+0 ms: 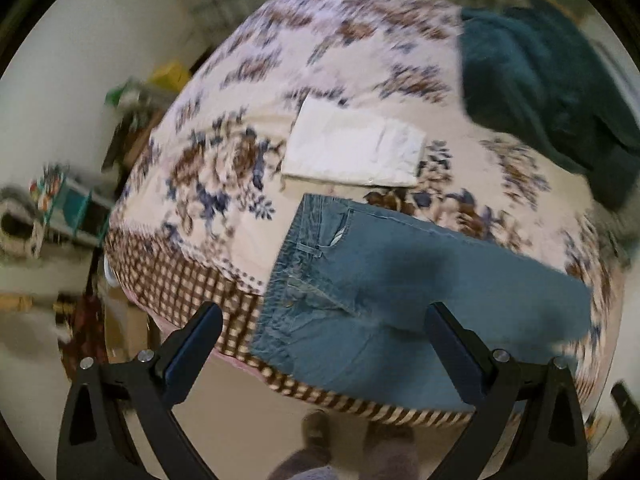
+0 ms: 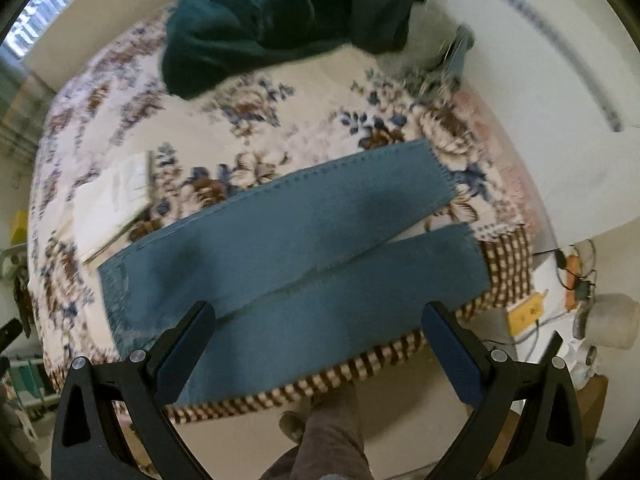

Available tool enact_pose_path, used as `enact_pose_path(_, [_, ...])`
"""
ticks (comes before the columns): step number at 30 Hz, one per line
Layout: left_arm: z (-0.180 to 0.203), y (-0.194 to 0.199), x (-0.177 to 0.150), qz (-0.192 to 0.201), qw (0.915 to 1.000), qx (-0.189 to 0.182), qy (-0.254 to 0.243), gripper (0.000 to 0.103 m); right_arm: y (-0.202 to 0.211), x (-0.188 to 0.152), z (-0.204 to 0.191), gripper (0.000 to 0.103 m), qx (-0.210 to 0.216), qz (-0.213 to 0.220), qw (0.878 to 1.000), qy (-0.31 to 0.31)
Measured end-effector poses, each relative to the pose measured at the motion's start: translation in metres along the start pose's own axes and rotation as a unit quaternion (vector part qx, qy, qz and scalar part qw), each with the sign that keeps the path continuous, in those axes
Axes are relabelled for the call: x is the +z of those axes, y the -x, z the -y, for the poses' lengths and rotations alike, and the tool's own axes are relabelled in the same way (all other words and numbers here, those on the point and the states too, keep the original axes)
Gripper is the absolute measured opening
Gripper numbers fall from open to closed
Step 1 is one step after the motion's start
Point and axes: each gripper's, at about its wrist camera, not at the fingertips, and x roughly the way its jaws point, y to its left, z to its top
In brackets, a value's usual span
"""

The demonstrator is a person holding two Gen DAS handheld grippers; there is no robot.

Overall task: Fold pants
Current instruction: 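Lower the left tool to the jeans waistband while the right tool lowers to the leg hems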

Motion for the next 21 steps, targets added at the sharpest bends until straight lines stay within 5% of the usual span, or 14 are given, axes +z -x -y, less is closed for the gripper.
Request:
enact_pose_path(7, [0.041, -0.161, 0.061, -0.130, 0.9877, 0.034, 0.079, 0.103, -0.181, 0.121, 0.010, 0.103, -0.062, -0.053, 0.997, 0.002])
enact_pose_path(14, [0.075, -0.317, 0.090, -0.233, 0.9526, 0.043, 0.191, 0.103, -0.300, 0.164, 0.040, 0.103, -0.083, -0.088, 0.992, -0.040])
enact_pose_path(21, [0.099, -0.392, 0.103, -0.252, 0.9425, 0.098, 0.196, 0.103, -0.350, 0.179, 0.084, 0.103, -0.080, -0.099, 0.984, -0.128])
